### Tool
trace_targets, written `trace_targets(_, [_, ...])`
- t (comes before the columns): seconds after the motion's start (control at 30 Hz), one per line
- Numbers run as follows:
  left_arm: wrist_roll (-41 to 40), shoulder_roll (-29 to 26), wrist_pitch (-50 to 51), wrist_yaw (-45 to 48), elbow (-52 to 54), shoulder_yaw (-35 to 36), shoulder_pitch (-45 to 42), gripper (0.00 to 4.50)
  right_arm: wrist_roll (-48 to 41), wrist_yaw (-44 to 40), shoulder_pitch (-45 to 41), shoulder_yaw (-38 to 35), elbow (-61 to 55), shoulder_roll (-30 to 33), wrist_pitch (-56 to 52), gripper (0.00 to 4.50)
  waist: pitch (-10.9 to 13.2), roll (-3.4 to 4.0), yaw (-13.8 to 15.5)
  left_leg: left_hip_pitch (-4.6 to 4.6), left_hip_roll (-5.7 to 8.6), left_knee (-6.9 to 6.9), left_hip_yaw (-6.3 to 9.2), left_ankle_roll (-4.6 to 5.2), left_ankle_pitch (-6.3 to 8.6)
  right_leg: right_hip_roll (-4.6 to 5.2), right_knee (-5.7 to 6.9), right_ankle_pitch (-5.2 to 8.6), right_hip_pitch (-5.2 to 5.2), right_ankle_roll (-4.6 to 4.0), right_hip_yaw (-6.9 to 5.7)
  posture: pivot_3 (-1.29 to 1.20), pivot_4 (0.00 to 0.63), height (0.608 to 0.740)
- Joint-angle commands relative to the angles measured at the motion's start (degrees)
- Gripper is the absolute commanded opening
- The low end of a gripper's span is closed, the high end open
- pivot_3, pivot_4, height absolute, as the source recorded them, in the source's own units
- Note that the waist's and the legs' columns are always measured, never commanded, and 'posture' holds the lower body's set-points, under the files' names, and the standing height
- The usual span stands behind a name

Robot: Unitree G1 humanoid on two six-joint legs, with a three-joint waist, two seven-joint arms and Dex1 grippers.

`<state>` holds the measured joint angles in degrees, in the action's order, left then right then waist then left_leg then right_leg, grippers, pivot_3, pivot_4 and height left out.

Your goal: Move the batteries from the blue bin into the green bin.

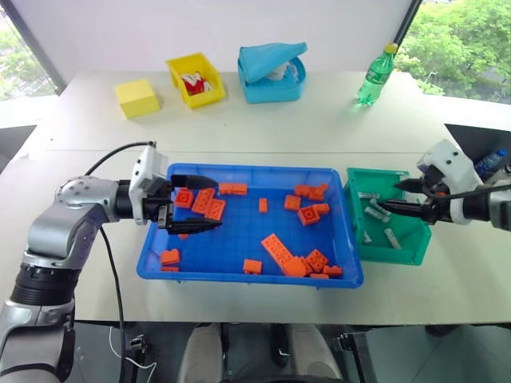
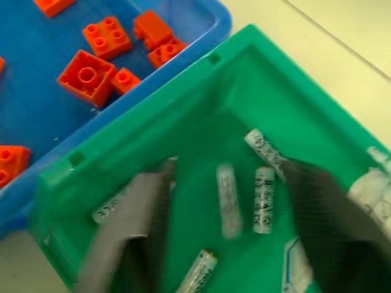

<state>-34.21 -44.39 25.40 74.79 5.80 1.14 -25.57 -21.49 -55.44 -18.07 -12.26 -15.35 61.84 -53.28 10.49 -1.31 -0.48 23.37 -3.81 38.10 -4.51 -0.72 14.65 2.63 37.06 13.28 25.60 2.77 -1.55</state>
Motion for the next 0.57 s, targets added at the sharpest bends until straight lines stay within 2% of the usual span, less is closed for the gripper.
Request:
trace_targets(0.03, [0.6,-1.6,-1.5,1.0,-0.6,1.8,-1.6,4.5,0.4,-2.1,0.6,-3.3,2.1,1.8,7.4,4.06,0.0,0.0,-0.2,0.0,0.0,0.0,0.01,0.0,0.0,0.0,0.0,0.0,0.0,0.0,-0.01,0.0,0.15,0.736])
trace_targets(0.17, [0.2,-4.3,-1.1,2.3,-3.1,4.0,-2.4,4.5,-0.5,-13.1,5.4,-8.1,6.6,4.3,22.1,4.06,0.0,0.01,-0.1,0.01,0.0,-0.01,0.01,0.0,0.0,-0.01,0.0,0.0,0.0,0.03,-0.03,0.0,0.15,0.736])
trace_targets(0.3, [-0.1,-10.3,-1.1,5.9,-8.9,8.5,-2.2,4.5,1.1,-22.8,8.3,-10.9,20.0,8.8,34.7,4.06,0.0,-0.02,-0.2,0.0,0.0,-0.02,0.0,0.0,0.0,0.0,-0.02,0.02,-0.01,0.05,-0.05,0.0,0.15,0.736])
trace_targets(0.43, [1.3,-16.1,-2.7,9.3,-16.2,11.8,-1.4,4.5,1.1,-28.0,5.7,-10.4,33.0,11.3,40.3,4.06,0.0,0.0,-0.6,-0.06,-0.01,-0.01,-0.07,0.0,0.0,0.01,-0.01,0.12,-0.02,-0.15,-0.02,0.0,0.15,0.736])
trace_targets(0.57, [3.5,-19.1,-5.9,11.0,-20.9,13.3,0.2,4.5,1.6,-29.9,3.5,-8.7,38.4,11.1,43.4,4.06,0.0,0.07,-0.6,-0.09,-0.02,-0.02,-0.08,0.0,0.0,0.01,0.03,0.13,-0.02,-0.17,-0.02,0.0,0.15,0.736])
